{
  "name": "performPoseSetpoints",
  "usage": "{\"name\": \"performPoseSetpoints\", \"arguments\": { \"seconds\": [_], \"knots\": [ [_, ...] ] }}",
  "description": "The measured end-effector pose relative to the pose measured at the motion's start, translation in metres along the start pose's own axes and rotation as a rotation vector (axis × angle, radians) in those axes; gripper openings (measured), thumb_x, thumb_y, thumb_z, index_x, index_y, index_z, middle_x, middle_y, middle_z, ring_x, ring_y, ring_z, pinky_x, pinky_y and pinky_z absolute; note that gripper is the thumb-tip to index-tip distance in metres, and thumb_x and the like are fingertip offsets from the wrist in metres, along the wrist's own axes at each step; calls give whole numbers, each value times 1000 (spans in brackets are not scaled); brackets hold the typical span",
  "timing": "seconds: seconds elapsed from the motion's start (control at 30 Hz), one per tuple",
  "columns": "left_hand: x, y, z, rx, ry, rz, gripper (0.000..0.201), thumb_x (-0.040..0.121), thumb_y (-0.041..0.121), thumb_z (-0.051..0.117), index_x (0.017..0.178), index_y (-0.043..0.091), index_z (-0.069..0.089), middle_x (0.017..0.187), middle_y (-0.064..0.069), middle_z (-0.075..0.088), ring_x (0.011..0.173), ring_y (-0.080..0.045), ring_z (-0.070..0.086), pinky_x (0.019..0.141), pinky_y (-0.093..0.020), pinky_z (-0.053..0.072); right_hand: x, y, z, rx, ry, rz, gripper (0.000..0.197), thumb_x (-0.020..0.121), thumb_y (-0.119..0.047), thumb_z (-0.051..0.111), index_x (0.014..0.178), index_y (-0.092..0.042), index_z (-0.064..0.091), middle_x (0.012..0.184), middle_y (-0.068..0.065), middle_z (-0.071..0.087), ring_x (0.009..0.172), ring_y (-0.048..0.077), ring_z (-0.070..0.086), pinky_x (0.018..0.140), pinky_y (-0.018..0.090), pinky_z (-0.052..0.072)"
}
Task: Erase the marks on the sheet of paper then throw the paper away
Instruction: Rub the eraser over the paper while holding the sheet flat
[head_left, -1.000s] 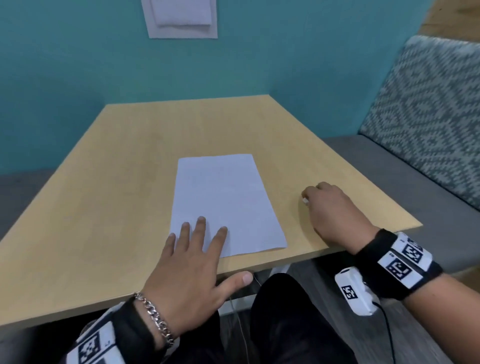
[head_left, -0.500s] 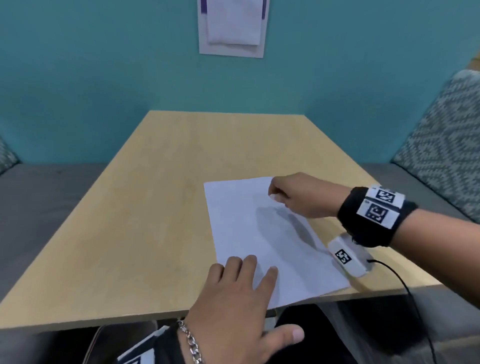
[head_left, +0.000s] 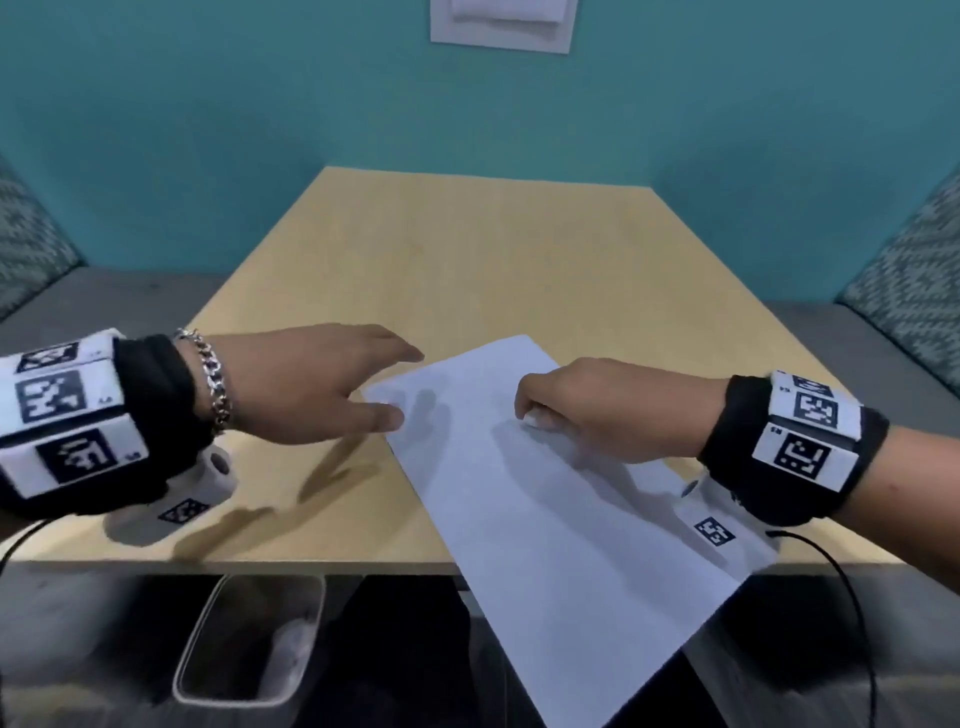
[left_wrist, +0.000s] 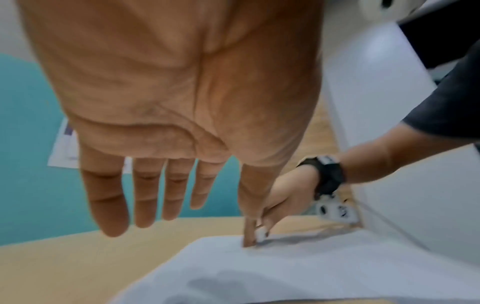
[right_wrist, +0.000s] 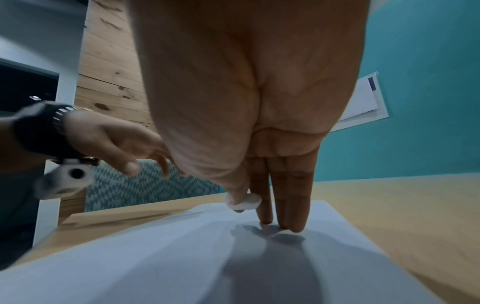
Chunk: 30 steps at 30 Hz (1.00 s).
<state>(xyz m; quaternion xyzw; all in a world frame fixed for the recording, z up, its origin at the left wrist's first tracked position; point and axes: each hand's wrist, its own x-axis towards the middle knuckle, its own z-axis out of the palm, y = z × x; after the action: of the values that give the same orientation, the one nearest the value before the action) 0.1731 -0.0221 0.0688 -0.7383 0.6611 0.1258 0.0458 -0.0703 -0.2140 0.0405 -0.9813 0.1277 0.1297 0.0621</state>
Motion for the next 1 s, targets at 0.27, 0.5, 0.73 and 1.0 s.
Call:
{"name": "performPoseSetpoints", "arguments": {
  "seconds": [0.27,0.5,0.73,1.0],
  "knots": [
    [55,7,27,39,-184,127,102,88,68,70,167,28,19,170,12,26,151,-14,34,122,-41,31,-32,-8,3,39,-36,-129,16,110,-23,46,119,-31,58,102,-14,61,88,11,54,81,34,52],
    [51,10,33,117,-227,100,114,80,86,59,168,33,9,174,20,1,162,-15,0,128,-52,16,-24,-7,6,81,48,0,31,106,-17,52,134,-23,62,111,-7,70,96,16,65,87,37,57],
    [52,6,34,98,-278,108,125,74,91,61,168,36,-1,173,25,-1,163,-16,-1,129,-52,6,-9,-5,-7,69,58,-3,20,95,-20,68,114,-24,74,91,-19,69,84,5,64,73,24,55],
    [58,1,37,107,-303,86,133,68,96,60,167,39,-9,173,24,-12,163,-25,-9,129,-60,7,29,-21,-20,76,175,-51,16,95,-31,68,103,-19,76,75,-11,70,70,4,62,67,25,52]
  ]
}}
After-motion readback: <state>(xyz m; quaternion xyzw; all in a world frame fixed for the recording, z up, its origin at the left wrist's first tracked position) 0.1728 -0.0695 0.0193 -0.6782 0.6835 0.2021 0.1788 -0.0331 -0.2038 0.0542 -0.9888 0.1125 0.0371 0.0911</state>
